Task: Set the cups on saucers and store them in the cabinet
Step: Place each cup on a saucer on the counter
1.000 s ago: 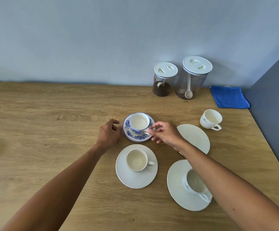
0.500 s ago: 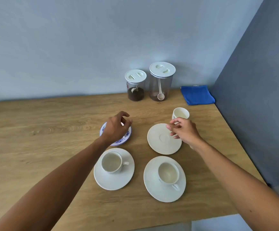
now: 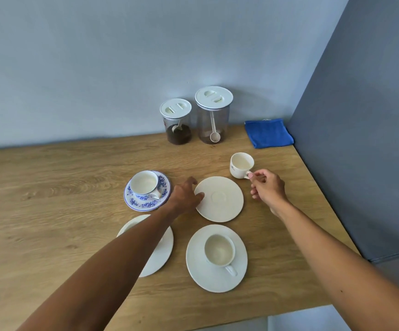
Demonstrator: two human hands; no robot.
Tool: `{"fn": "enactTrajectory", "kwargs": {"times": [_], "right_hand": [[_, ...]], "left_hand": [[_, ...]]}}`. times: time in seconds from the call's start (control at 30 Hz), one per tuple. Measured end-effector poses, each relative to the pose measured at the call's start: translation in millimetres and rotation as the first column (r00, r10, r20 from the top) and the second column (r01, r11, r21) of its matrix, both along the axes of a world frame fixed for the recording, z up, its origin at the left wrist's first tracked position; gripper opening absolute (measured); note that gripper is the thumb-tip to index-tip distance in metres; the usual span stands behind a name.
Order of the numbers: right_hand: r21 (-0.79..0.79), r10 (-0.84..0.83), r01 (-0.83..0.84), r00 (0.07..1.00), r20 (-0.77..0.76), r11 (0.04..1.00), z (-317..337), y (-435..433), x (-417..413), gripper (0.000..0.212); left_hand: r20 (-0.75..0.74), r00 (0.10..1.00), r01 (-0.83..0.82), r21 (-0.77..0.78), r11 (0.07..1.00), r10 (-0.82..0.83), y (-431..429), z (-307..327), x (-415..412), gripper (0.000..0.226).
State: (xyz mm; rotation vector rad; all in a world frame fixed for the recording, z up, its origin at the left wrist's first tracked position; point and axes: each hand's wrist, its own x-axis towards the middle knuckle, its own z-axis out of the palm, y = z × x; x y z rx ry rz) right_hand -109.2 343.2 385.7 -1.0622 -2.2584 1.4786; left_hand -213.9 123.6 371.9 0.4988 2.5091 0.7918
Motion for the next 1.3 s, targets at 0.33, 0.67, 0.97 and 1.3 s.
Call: {"fn": "enactTrajectory", "kwargs": {"times": [0.33,0.67,0.97,1.3], "right_hand": [[-0.204,-0.019,0.01,0.999,-0.041,0.979,-7.8,4.6,-7.5,0.011],[-0.352,-0.023,-0.035,0.987,-0.161,0.935,0.7,-14.1,-2.3,0.011],[-0.309,0.164,-0.208,0.973,-0.164,0.928,-11.0,-46.2,26.7,0.006],[-0.268,0.224,-0.255,0.964,-0.141,0.929,-18.1,-53.3,42.0,0.008]], "left_hand": [[-0.015,1.0,0.002,-0.047,0.999,-0.003,-1.9,-7.4,2.7,0.041],[-0.006,0.999,-0.035,-0.008,0.999,0.035,-3.0,-10.5,5.4,0.04],[-0.001,1.0,-0.013,-0.003,1.0,0.013,-3.4,-10.3,3.9,0.041],[-0.006,1.0,-0.007,0.006,1.0,0.007,-4.4,-8.9,5.1,0.041]]}}
